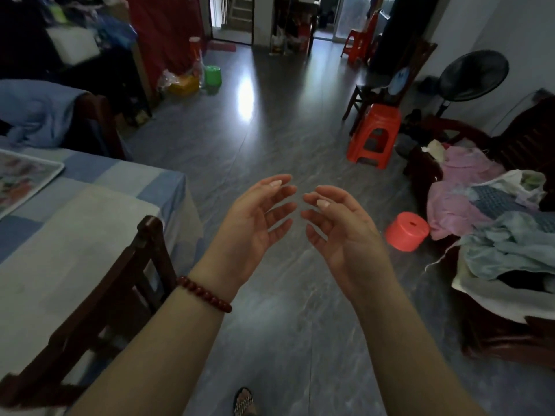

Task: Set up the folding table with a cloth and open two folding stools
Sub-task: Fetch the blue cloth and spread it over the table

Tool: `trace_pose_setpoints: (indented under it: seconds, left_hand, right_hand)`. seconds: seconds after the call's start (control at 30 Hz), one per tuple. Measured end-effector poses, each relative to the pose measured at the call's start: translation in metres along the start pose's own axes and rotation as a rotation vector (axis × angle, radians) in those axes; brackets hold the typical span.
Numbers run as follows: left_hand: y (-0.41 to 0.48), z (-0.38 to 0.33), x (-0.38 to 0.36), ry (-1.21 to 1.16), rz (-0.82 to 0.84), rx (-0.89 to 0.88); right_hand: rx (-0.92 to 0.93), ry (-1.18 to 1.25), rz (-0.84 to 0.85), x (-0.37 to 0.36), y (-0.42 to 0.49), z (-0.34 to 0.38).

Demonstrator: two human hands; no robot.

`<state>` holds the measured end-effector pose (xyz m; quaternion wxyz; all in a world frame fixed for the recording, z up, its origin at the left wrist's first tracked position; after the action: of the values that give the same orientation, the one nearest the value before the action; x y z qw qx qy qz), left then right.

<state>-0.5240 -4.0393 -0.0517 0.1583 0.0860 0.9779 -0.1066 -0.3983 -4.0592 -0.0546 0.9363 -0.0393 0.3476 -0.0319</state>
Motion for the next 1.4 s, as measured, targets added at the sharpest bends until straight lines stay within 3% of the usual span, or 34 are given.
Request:
trace_pose_setpoints:
  seconds: [0.4, 0.83, 1.1, 1.4]
  left_hand:
    - [0.162, -0.046, 0.056, -0.029, -0.152, -0.020]
    - [0.406, -0.106, 0.071, -0.064, -0.278, -0.104]
    - [0.488, -0.130, 0.104, -0.082, -0.434, -0.108]
    - [0.591, -0.161, 0.172, -0.132, -0.436, -0.143]
  right_hand:
    - [-0.101, 0.003, 0.068, -0.031, 0.194, -0.012]
    - [-0.185, -0.050, 0.227, -0.061, 0.469, 0.018]
    - [-0.271, -0.059, 0.288, -0.078, 0.570, 0.008]
    - [-0.293, -0.099, 0.333, -0.119, 0.687, -0.026]
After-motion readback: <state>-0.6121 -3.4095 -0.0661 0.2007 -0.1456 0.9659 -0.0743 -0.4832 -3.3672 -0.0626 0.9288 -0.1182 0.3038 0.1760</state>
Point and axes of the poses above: each hand's wrist, its own y-axis towards the middle knuckle, its own x-axis out of the back of the hand, z = x × y, the point moved 1 cm from there along y, towards the middle knuckle, and after that the axes turned 15 degrees about y, right-handed, at the moved point
